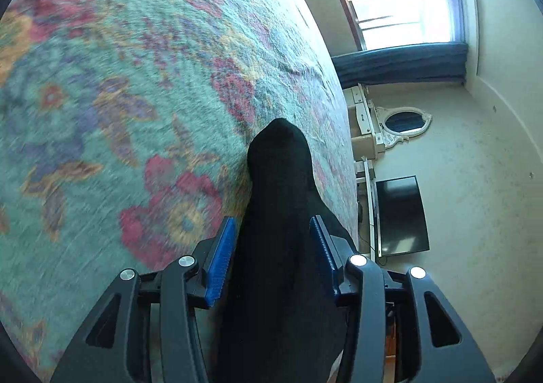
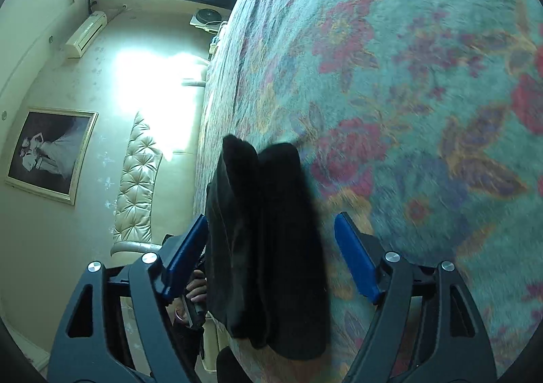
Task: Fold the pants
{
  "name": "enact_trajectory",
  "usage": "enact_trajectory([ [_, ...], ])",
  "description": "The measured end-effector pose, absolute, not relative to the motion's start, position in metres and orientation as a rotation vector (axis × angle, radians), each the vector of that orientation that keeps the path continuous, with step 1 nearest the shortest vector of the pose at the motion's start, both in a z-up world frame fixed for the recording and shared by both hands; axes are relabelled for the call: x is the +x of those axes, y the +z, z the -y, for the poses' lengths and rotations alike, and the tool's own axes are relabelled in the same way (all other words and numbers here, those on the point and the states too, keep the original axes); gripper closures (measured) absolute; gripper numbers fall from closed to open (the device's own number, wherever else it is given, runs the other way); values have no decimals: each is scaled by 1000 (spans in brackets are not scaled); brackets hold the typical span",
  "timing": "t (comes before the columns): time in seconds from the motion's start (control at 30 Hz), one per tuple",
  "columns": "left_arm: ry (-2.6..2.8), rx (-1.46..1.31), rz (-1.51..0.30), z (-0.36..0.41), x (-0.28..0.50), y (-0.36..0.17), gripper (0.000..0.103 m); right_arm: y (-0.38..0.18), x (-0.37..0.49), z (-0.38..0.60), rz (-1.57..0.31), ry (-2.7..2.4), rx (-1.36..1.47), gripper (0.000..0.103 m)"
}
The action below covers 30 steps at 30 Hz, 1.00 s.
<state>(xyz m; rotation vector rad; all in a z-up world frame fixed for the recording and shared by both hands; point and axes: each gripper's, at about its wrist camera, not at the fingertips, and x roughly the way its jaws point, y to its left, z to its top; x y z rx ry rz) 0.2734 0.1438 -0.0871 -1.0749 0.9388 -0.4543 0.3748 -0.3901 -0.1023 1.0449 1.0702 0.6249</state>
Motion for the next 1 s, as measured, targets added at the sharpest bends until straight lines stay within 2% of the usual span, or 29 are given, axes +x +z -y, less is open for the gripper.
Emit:
enact_trajectory([
  [0.17, -485, -1115, -934, -147, 208, -89, 46, -105, 321, 390, -1052, 647, 1074, 25],
  [0.23, -490, -1130, -914, -142, 188, -88, 38, -107, 312, 380, -1057, 666, 1058, 25],
  [0.27, -494, -1130, -915, -139, 181, -87, 37, -107, 310, 376, -1056, 662, 1036, 25],
  [0.37, -504, -1112, -910, -126, 170, -85, 30, -105, 309, 363, -1056, 653, 1016, 19],
  [0.5, -452, -1064, -901, -111, 174, -78, 18, -102, 310, 352, -1065, 634, 970, 19],
  [0.53, -450, -1063, -904, -108, 176, -77, 18, -101, 309, 351, -1064, 629, 956, 23],
  [0.6, -441, -1038, -926, -100, 179, -77, 18, -102, 307, 349, -1083, 599, 933, 40],
  [0.67, -416, -993, -933, -93, 180, -74, 23, -106, 303, 352, -1089, 582, 941, 54],
  [0.73, -357, -962, -977, -93, 182, -80, 51, -109, 300, 355, -1088, 585, 958, 60],
  [0.83, -357, -1055, -983, -106, 180, -91, 62, -109, 297, 357, -1079, 590, 980, 65],
  [1.0, -365, -1069, -970, -108, 176, -80, 68, -95, 291, 357, -1048, 610, 1008, 70],
])
